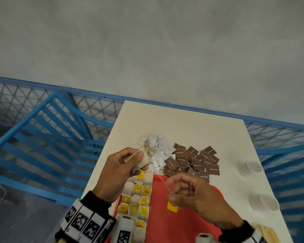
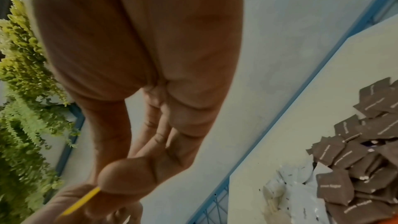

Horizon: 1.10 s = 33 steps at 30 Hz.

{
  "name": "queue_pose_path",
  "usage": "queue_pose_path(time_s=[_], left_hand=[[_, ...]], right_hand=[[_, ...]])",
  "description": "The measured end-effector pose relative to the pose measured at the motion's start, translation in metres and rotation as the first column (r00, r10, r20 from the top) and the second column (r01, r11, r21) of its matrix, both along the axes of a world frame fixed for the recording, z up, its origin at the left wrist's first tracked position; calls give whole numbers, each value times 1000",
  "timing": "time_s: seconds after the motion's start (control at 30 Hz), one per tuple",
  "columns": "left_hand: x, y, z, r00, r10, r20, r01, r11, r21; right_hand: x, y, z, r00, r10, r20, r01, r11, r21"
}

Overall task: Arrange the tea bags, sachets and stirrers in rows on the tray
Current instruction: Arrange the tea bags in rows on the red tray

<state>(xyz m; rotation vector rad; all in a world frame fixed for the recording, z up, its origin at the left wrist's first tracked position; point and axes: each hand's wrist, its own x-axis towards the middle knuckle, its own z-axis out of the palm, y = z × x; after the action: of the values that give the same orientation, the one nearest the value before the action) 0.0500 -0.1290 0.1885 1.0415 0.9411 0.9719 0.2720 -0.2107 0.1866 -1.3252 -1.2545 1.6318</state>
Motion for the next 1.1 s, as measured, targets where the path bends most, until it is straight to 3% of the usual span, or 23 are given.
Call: queue_pose_path(time_s=[0.13, 0.33, 0.47, 0.63, 0.7, 0.8, 0.87, 0.97, 1.1], left_hand=[[-9, -2, -16, 994, -16, -109, 16, 1000, 5], [-18, -14, -39, 979, -34, -201, 25, 999, -47], [-17, -22, -43, 984, -31, -178, 19, 997, -69], [-13, -31, -55, 982, -53, -181, 34, 994, -105], [-11, -34, -62, 973, -52, -226, 24, 991, -128], [-9, -41, -70, 964, -9, -264, -43, 981, -189], [-9, -45, -75, 965, -50, -258, -12, 972, -233], [-9, -49, -76, 968, -132, -215, 69, 958, -278], [-12, -53, -79, 976, -131, -173, 73, 949, -306]], right_hand=[[10, 1, -6, 974, -99, 202, 100, 995, 6], [22, 16, 7, 939, -303, 164, 293, 952, 85], [24, 24, 9, 914, -406, 29, 401, 910, 101], [9, 31, 0, 772, -598, -217, 617, 786, 29], [1, 30, -7, 806, -557, -199, 578, 814, 62], [-18, 22, -19, 972, -223, 69, 215, 970, 114], [-31, 20, -28, 985, -82, 153, 76, 996, 49], [-43, 22, -40, 977, -77, 199, 77, 997, 8], [-51, 22, -49, 966, -94, 242, 89, 996, 30]])
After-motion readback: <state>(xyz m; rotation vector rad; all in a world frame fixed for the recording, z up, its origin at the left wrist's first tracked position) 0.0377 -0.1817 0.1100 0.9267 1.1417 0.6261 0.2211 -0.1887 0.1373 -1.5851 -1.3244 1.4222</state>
